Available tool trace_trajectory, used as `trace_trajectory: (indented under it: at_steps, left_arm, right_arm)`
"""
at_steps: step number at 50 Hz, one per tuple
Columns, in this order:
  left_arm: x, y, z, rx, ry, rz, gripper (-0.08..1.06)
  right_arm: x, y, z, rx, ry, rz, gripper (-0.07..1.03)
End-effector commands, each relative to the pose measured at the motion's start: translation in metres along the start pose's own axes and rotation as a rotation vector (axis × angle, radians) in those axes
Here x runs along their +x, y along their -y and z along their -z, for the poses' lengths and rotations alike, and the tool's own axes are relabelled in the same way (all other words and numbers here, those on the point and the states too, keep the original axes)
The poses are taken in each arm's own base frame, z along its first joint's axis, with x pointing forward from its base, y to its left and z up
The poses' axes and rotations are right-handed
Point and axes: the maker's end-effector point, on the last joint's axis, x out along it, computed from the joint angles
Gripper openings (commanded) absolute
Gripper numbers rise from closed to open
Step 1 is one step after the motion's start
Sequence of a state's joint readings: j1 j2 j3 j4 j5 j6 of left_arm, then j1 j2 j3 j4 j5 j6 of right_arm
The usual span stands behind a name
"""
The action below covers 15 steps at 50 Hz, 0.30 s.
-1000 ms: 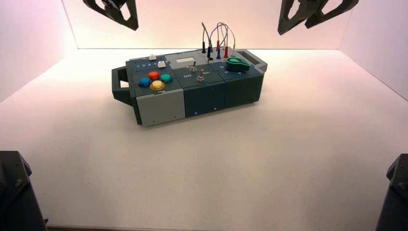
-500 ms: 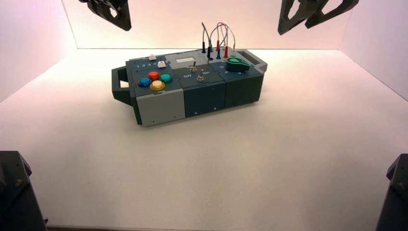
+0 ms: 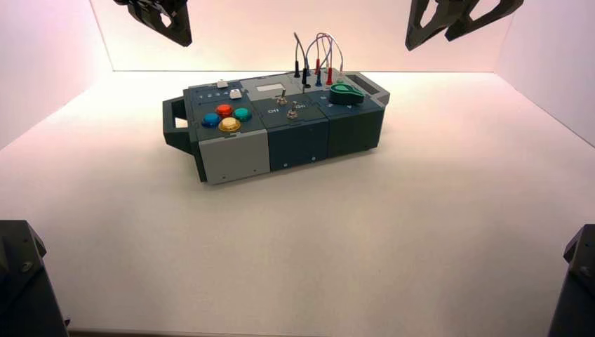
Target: Close left gripper.
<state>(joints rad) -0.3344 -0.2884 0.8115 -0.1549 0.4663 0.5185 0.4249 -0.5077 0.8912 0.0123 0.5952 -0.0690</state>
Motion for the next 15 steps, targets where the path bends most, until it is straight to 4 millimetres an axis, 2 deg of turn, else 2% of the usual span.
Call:
trace_trajectory:
  at_steps: [1,15]
  left_arm:
    - [-0.0029,-0.0024,-0.0101,0.011,0.024,-0.008,-0.03]
    - [0.0004,-0.0022,-0.0089,0.012,0.016,-0.005,-0.03]
  right_arm:
    - [-0.0052,0.0006,-0.0080,0.000,0.029,0.003,0.99]
    - [-0.0040,0.0007,-0.0074,-0.003,0.024,0.003,0.99]
